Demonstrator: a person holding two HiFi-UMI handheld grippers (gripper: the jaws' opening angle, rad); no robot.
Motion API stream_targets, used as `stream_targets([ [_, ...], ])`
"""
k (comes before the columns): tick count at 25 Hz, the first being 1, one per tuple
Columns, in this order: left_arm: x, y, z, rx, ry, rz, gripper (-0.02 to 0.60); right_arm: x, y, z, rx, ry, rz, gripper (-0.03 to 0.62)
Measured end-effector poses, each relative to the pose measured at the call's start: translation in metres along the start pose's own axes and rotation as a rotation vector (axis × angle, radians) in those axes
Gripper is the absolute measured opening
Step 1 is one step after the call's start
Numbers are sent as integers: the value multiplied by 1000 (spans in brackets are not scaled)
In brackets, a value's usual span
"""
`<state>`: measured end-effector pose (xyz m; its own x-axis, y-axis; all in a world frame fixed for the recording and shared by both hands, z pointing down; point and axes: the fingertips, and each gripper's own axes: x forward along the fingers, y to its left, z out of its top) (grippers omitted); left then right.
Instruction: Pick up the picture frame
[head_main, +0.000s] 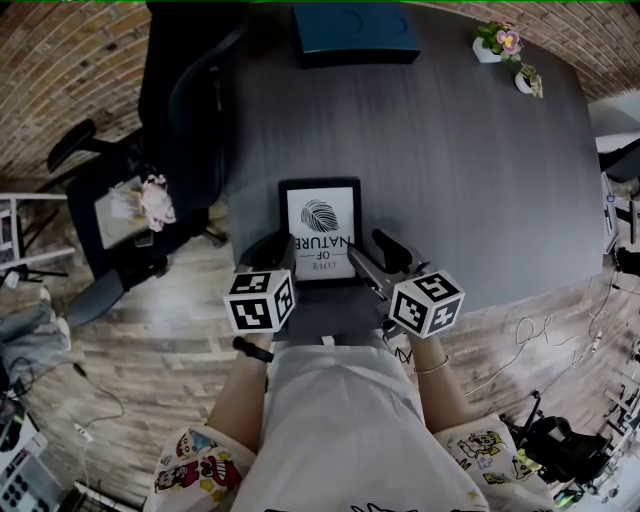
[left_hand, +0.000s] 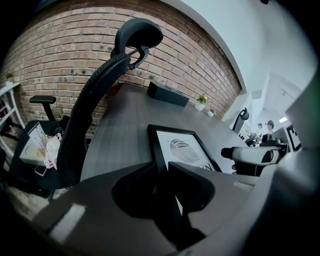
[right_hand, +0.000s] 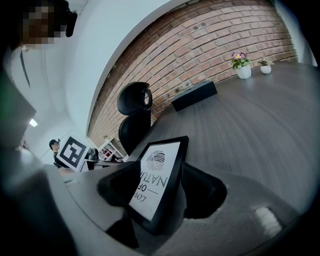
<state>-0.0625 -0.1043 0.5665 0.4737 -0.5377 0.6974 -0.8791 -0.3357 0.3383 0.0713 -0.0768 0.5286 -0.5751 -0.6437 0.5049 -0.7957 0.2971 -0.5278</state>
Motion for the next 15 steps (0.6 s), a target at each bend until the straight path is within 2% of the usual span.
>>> stream_targets([
  [15,2,3,3,-91,24,-32,87,12,-13,-7,187,85,84,230],
])
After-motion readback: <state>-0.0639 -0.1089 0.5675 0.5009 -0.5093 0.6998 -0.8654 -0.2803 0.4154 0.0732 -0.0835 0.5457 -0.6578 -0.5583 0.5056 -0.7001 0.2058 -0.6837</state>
